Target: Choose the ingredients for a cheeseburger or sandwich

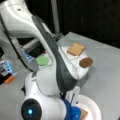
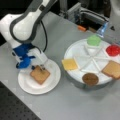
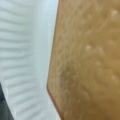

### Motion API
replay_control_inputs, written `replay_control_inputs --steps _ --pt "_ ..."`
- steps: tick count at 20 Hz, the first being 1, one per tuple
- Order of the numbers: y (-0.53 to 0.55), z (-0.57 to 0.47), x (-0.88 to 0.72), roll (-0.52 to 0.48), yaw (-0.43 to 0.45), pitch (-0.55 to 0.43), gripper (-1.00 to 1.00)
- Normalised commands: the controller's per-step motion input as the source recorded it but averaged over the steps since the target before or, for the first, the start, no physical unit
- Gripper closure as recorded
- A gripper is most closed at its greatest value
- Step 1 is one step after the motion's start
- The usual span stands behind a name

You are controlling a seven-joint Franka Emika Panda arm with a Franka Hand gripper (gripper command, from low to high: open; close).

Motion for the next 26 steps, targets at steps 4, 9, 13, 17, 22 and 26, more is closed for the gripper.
replay_control_inputs --steps 4,9,13,17,22,26 --pt "-0.18 0.14 0.18 0.104 0.084 0.05 -1.0" --pt "-0.17 0.23 0.14 0.035 0.114 0.123 -1.0" --pt "-0.06 0.33 0.15 -0.037 0.101 0.202 -1.0" --pt "0.1 0.42 0.09 -0.123 0.069 0.243 -1.0" --pt "0.18 0.38 0.0 -0.281 0.04 0.223 -1.0" --pt "0.32 0.35 -0.23 -0.564 -0.111 0.1 -1.0"
